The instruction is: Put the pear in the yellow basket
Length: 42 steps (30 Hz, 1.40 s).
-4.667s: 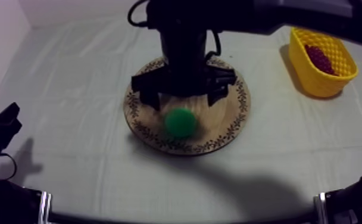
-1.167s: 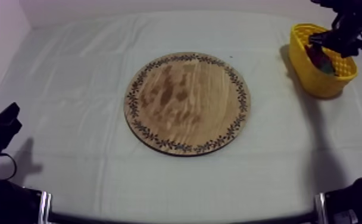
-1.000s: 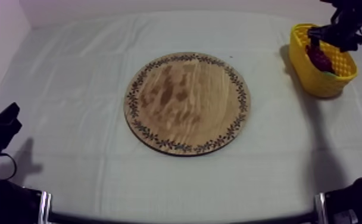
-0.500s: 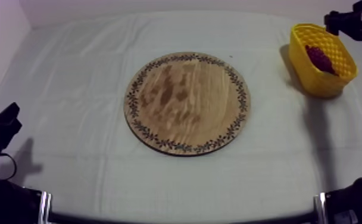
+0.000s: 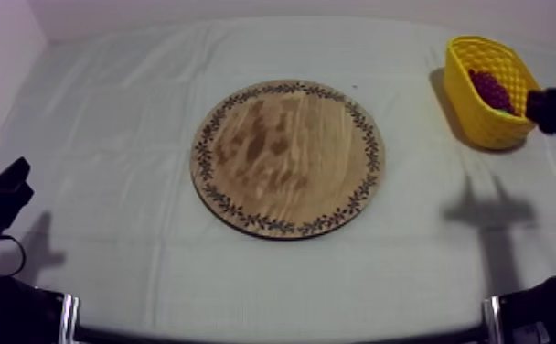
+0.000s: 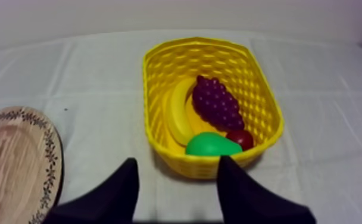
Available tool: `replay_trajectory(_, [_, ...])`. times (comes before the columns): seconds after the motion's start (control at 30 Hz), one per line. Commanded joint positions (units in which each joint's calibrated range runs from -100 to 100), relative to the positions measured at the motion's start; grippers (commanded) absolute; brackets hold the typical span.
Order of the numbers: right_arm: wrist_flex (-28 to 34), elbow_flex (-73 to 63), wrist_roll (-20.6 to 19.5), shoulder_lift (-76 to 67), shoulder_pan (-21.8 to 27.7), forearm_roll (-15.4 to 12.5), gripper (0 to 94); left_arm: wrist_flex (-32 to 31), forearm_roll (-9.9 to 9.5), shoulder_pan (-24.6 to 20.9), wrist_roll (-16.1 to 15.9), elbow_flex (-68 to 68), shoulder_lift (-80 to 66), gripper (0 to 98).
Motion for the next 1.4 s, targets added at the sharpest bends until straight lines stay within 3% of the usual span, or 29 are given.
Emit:
replay_trajectory(0.0, [-0.4, 7.9, 3.2, -13.6, 0.0, -3.9, 31.8, 0.0, -0.02, 0.0, 0.0, 0.0, 0.0, 0.1])
replay_trajectory(0.27, [3.8, 16.6, 12.0, -27.0, -0.1, -14.3, 18.7, 0.0, -0.02, 0.0, 0.0, 0.0, 0.0, 0.1])
replay_trajectory(0.47, [9.1, 19.3, 14.5, -32.8, -0.1, -17.6, 4.7, 0.0, -0.02, 0.0, 0.0, 0.0, 0.0, 0.1])
replay_trajectory(0.6, [11.7, 19.6, 16.4, -35.9, -0.2, -20.2, 1.6, 0.0, -0.02, 0.0, 0.0, 0.0, 0.0, 0.1])
replay_trajectory(0.83, [12.8, 20.3, 19.1, -37.7, -0.5, -21.3, 3.6, 0.0, -0.02, 0.0, 0.0, 0.0, 0.0, 0.1])
replay_trajectory(1.37, [13.0, 20.7, 17.4, -37.8, -0.6, -21.3, 0.5, 0.0, -0.02, 0.0, 0.0, 0.0, 0.0, 0.1])
